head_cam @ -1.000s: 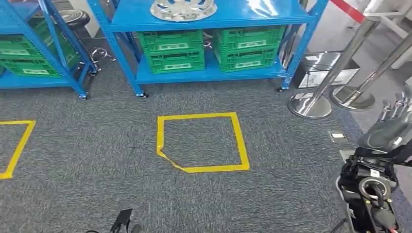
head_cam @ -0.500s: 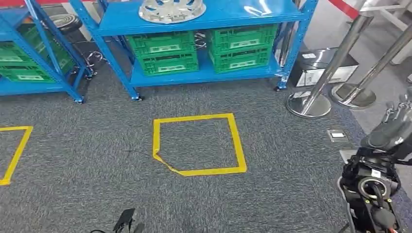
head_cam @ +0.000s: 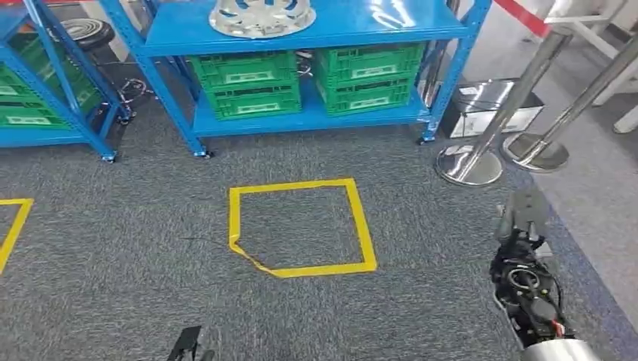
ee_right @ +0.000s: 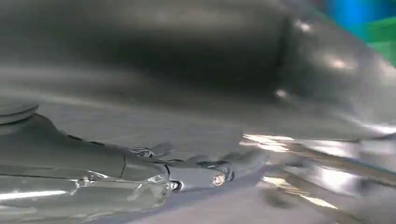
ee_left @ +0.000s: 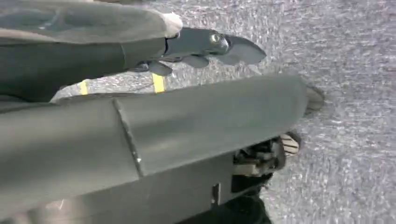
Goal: Take the parts from the cabinet and place them on the table.
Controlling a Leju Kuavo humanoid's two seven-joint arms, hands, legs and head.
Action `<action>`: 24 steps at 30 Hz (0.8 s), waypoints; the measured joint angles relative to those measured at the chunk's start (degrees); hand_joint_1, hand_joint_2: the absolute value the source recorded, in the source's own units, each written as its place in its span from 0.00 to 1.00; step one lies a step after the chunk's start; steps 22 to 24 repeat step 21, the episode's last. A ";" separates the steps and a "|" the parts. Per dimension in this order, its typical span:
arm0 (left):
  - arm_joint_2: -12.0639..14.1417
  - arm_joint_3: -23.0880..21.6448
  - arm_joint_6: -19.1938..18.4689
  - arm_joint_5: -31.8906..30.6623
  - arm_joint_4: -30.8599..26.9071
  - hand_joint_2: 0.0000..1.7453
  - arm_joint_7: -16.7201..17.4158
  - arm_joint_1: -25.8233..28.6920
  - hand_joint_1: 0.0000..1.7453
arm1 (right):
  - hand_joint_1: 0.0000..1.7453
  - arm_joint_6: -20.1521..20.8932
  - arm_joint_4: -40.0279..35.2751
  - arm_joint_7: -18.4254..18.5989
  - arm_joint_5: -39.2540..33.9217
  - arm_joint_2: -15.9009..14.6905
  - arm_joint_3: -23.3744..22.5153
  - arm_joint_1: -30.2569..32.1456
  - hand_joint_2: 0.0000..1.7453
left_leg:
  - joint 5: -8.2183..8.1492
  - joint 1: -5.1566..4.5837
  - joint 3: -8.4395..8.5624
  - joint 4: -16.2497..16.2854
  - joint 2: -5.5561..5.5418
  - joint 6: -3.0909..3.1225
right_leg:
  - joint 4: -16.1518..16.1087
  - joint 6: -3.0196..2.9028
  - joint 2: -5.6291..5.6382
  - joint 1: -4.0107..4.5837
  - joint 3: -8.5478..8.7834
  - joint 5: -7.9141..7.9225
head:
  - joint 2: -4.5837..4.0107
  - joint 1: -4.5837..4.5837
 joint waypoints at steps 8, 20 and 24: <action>0.07 0.00 -0.07 -0.46 0.02 0.00 0.37 0.17 0.00 | 0.00 3.85 17.16 10.77 4.38 1.05 2.67 1.74 0.00 | -3.31 -0.32 2.10 1.85 -0.35 -1.45 | -8.47 0.63 -0.83 -0.16 0.91 7.67 | 0.00 0.83; 0.09 -0.02 -0.07 -0.79 0.02 0.00 0.44 0.13 0.00 | 0.00 5.77 21.76 14.90 5.58 1.95 4.13 2.91 0.00 | -3.98 -0.13 2.29 1.80 -0.23 -2.32 | -8.63 -1.37 -0.29 -0.27 1.19 7.32 | 0.00 0.46; 0.11 0.00 -0.07 -0.79 0.02 0.00 0.44 0.11 0.00 | 0.00 6.05 22.24 15.33 5.73 2.16 4.30 3.02 0.00 | -4.37 -0.02 2.28 2.25 -0.16 -2.51 | -8.65 -1.59 -0.27 -0.26 1.32 7.30 | 0.00 0.46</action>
